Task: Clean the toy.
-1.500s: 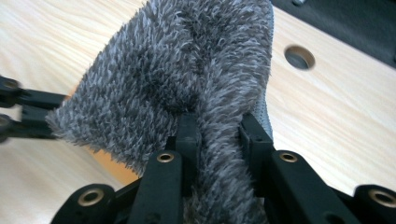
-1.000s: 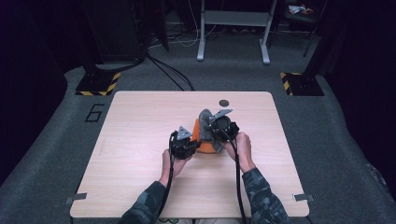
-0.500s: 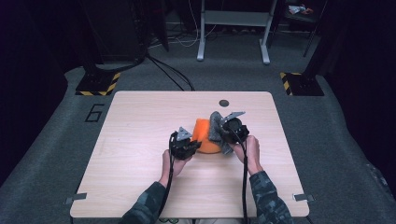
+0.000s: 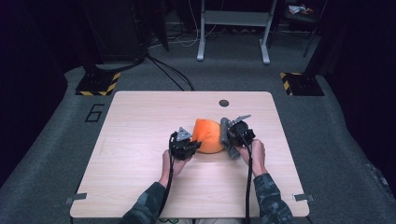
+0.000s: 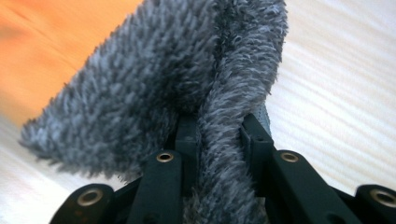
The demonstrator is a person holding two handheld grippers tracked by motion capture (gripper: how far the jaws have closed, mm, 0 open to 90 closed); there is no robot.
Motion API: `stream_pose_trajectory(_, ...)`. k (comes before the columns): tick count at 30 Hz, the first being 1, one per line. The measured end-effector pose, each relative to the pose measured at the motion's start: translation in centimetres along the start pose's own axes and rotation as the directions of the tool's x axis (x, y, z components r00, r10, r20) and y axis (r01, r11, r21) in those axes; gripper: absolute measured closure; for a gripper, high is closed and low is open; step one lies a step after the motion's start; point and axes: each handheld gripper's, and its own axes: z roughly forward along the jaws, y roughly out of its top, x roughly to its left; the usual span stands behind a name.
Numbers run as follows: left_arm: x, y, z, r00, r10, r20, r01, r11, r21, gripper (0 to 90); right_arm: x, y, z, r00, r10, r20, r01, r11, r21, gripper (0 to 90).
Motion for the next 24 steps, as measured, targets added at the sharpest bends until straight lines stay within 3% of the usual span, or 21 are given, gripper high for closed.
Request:
stream_pose_trajectory(3,-0.1,0.0,0.0,1.0,-0.001,-0.006,0.001,1.0,-0.004,82.4,-0.3,-0.5,0.9,0.9996,0.028,0.002,-0.028,0.999,0.046,73.3)
stream_pose_trajectory(8,0.0,0.0,0.0,1.0,-0.003,-0.003,0.003,1.0,0.001,82.4,-0.6,-0.9,1.4,0.999,0.043,0.011,-0.044,0.996,0.078,73.8)
stream_pose_trajectory(16,0.1,0.0,-0.2,1.0,0.004,-0.003,-0.004,1.0,0.008,82.3,-1.0,0.6,-2.3,0.9989,0.027,0.038,-0.025,0.999,-0.046,73.7)
stream_pose_trajectory(19,0.0,0.0,-0.1,0.9999,0.005,-0.01,-0.005,1.0,0.0,82.3,0.3,2.1,-4.5,0.9997,-0.007,0.024,0.01,0.994,-0.109,73.6)
stream_pose_trajectory(24,0.0,0.0,-0.1,0.9999,0.01,-0.009,-0.01,1.0,0.001,82.3,2.0,3.5,-5.5,0.9985,-0.054,-0.004,0.053,0.986,-0.156,73.6)
